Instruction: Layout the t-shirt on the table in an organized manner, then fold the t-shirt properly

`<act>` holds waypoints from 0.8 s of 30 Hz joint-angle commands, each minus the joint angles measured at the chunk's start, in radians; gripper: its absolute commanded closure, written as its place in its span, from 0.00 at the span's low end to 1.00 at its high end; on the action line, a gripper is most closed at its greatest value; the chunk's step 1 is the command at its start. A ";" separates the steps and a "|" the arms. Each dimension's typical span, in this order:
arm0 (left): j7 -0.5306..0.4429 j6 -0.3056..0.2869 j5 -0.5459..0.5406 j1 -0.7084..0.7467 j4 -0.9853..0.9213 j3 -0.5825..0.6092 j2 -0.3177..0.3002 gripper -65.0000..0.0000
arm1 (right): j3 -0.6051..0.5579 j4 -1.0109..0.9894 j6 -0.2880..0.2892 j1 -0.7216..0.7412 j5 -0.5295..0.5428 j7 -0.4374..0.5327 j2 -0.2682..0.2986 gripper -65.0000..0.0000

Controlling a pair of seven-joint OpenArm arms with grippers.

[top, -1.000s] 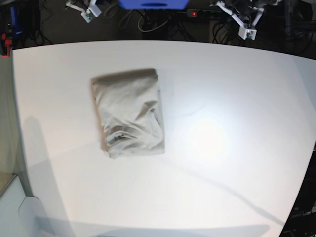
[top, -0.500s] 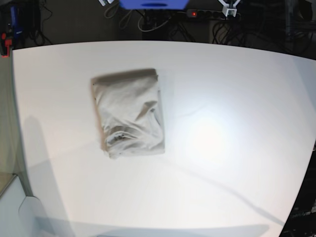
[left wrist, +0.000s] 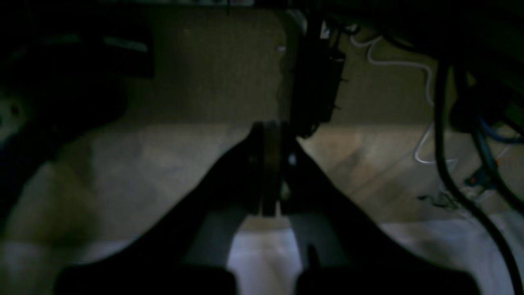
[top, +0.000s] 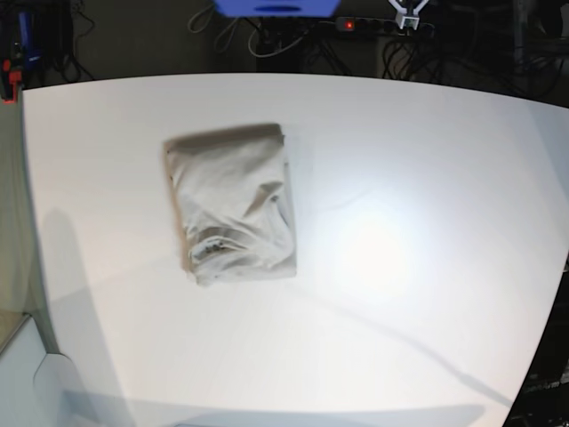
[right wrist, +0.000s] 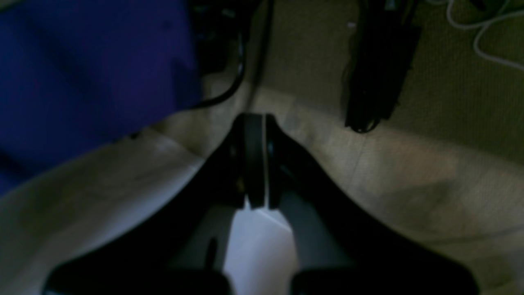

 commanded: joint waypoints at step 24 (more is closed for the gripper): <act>-0.037 0.192 -0.008 -0.116 -0.150 0.044 0.069 1.00 | -0.005 -0.067 -0.514 0.070 0.000 0.091 -0.037 1.00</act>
